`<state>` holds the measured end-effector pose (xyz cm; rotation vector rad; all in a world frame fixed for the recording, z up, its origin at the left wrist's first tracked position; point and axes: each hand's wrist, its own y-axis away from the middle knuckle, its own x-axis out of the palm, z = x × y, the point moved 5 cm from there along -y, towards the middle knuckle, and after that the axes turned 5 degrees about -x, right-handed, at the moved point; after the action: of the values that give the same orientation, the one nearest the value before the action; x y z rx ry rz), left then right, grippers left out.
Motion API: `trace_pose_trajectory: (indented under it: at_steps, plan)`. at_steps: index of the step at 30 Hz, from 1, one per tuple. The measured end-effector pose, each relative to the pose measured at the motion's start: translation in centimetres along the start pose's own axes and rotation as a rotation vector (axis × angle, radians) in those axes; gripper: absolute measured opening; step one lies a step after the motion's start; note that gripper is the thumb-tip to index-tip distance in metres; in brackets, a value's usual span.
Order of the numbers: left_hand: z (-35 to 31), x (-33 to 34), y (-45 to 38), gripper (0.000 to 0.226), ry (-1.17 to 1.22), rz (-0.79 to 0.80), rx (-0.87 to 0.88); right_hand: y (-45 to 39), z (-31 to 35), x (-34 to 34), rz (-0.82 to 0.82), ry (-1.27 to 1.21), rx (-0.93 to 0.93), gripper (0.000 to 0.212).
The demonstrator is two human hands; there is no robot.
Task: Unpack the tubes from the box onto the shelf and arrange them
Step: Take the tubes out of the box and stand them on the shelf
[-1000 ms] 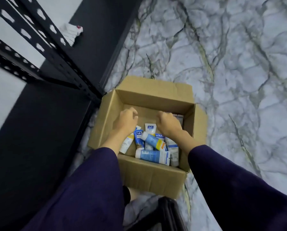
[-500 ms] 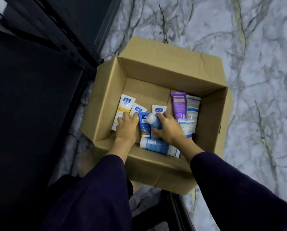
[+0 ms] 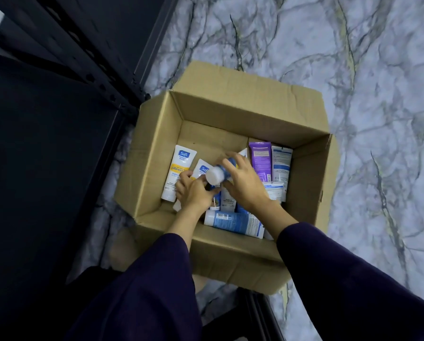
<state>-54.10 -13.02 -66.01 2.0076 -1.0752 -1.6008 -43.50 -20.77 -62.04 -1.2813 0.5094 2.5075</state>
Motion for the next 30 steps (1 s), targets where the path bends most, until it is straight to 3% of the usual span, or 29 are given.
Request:
trace_pose_trajectory:
  at_steps: [7,11,14,18,23,30]
  plan:
    - [0.2,-0.9,-1.0,0.020,0.201,-0.088,0.034,1.2,-0.4,0.4,0.048,0.080,-0.062,0.061]
    - [0.8,-1.9,-1.1,0.024,0.339,-0.096,-0.074,1.8,-1.2,1.2,0.216,0.115,0.010,0.063]
    - [1.0,-1.8,-0.9,0.027,0.383,-0.068,-0.064,1.3,-1.5,1.4,0.144,-0.010,0.127,0.056]
    - [1.2,-1.1,-1.0,0.043,0.164,-0.040,0.019,0.2,-1.6,1.3,-0.037,-0.186,0.314,0.033]
    - [2.1,0.2,-0.8,0.063,-0.048,0.035,-0.001,-0.3,-1.7,2.5,0.005,-0.247,0.560,0.059]
    - [1.6,-1.2,0.1,0.047,-0.075,0.040,0.052,0.8,-0.9,1.4,0.053,-0.282,0.635,0.061]
